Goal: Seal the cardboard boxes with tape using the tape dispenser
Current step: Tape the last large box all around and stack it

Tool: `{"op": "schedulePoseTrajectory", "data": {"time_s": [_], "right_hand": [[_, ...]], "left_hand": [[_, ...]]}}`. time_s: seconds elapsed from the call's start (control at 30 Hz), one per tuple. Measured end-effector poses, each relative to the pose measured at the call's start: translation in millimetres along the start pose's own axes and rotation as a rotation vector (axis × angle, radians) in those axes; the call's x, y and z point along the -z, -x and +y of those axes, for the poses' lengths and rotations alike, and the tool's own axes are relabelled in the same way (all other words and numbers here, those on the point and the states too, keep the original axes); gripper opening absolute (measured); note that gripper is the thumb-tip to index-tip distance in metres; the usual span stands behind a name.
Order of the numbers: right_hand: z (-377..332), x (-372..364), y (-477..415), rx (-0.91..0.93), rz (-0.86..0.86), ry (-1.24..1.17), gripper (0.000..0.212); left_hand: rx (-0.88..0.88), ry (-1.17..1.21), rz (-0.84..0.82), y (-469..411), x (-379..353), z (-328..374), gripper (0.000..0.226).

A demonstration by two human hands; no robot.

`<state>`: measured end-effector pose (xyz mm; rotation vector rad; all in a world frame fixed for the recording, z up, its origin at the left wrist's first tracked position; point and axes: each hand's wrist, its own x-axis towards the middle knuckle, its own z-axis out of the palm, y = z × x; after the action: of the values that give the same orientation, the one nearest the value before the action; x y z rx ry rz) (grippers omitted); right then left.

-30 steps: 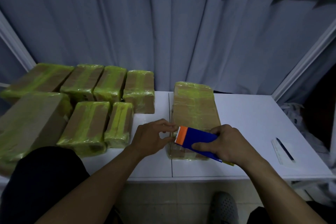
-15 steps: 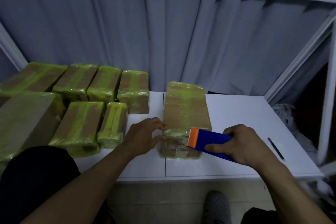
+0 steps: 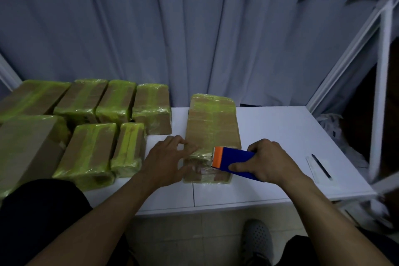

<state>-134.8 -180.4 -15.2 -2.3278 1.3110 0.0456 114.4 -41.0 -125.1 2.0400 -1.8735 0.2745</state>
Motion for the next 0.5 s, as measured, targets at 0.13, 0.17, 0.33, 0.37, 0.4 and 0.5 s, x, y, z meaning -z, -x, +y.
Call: {"op": "schedulePoseTrajectory", "data": {"time_s": [0.13,0.17,0.33,0.37,0.4,0.5], "right_hand": [[0.2,0.7,-0.2,-0.007,-0.007,-0.034,0.063],[0.5,1.3,-0.1,-0.008,-0.008,-0.039,0.062],[1.3,0.7,0.3,-0.005,-0.021,-0.059,0.062],[1.5,0.2,0.7,-0.004,-0.022,-0.062,0.06],[2.0,0.2,1.1,-0.001,-0.023,-0.068,0.058],[2.6,-0.3,3.5,0.016,-0.032,-0.098,0.056]], "left_hand": [[-0.007,0.133,0.033,-9.2,-5.5,19.2,0.045],[-0.058,0.175,0.036,-11.6,-7.9,22.5,0.037],[-0.137,0.171,0.112,-16.7,-10.4,28.1,0.041],[-0.138,0.163,0.113,-16.1,-9.6,29.0,0.043],[-0.143,0.152,0.11,-15.7,-9.4,29.1,0.044],[-0.144,0.134,0.115,-15.2,-9.2,22.7,0.045]]}}
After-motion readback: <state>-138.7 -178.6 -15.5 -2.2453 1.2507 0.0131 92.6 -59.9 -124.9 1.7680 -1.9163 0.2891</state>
